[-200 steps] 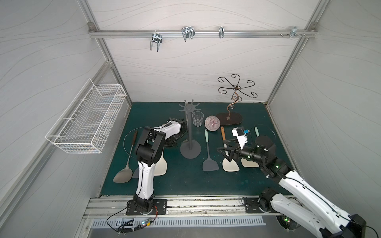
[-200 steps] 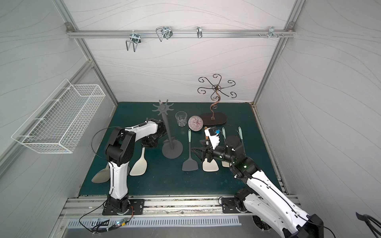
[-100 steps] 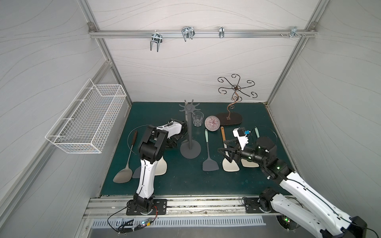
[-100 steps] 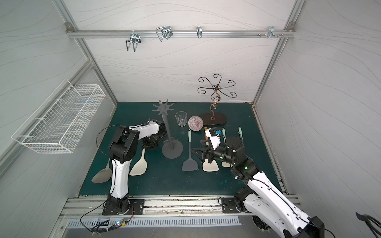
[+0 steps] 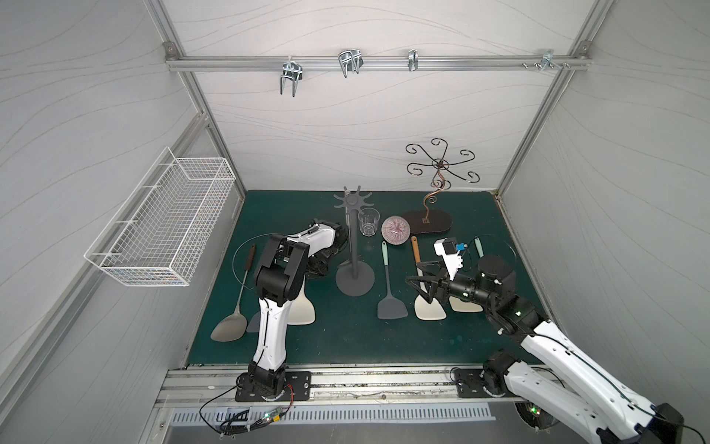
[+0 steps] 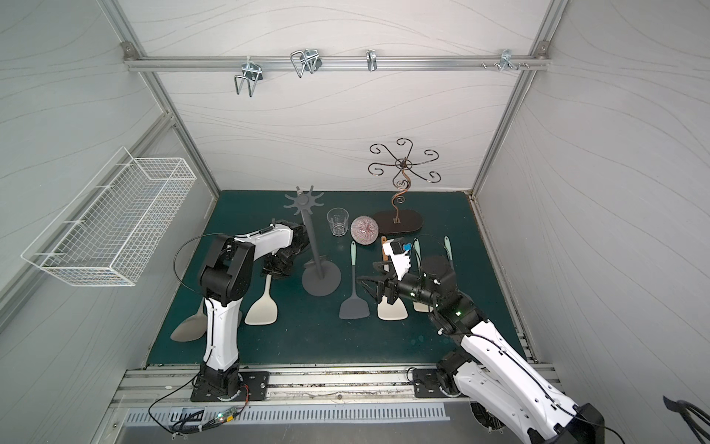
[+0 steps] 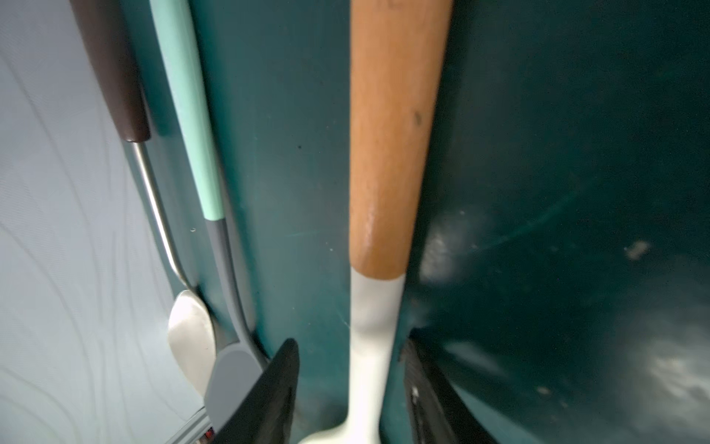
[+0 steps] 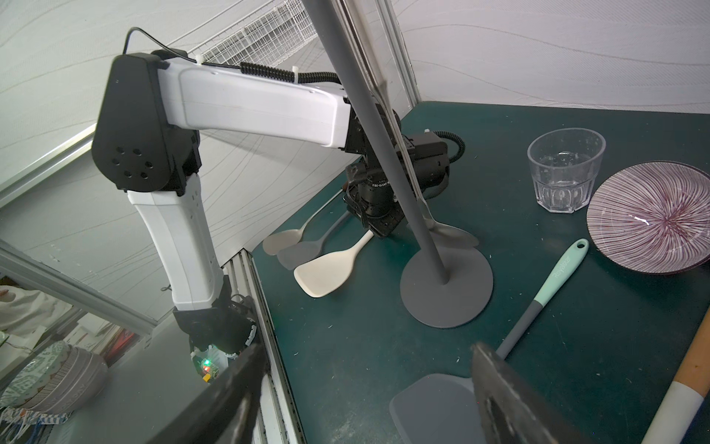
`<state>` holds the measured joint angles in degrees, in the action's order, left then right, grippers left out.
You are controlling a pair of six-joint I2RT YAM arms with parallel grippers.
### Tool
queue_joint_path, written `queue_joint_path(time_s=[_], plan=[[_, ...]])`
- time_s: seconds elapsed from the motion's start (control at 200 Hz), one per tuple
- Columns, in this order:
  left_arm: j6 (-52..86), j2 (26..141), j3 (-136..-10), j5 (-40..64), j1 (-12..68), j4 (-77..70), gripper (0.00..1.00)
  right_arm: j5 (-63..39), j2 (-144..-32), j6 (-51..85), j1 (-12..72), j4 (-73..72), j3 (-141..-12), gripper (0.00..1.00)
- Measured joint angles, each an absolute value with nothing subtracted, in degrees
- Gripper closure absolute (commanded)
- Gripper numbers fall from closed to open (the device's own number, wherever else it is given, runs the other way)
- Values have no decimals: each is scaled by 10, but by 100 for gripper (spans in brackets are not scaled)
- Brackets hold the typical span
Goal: Take the spatula off the kitchen utensil rack
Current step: Place the spatula at the center of the board.
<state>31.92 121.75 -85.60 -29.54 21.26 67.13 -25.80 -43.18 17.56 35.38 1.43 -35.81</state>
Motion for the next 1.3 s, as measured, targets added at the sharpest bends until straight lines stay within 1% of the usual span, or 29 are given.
queue_joint_path(time_s=[0.09,0.225,0.3,0.39,0.54,0.665,0.75,0.875,1.005,1.301], plan=[[315,1197,-856,-267,213,661,39,-258,-432,176,354,15,-358,15],[303,1136,-854,-237,213,651,25,-257,-432,177,354,15,-358,16],[299,1091,-849,-229,211,646,23,-257,-433,178,354,15,-358,16],[296,1039,-833,-216,203,636,23,-256,-435,178,354,16,-358,16],[287,942,-755,-160,149,594,20,-251,-437,178,354,23,-359,16],[280,846,-685,-97,95,543,9,-242,-437,178,354,29,-362,16],[269,775,-659,-61,79,516,1,-235,-437,176,354,32,-365,16],[260,674,-644,-16,70,474,0,-216,-443,166,364,38,-375,16],[249,606,-648,24,65,447,1,-191,-466,148,387,39,-397,17],[222,599,-713,146,50,440,1,-156,-553,128,414,21,-445,24]])
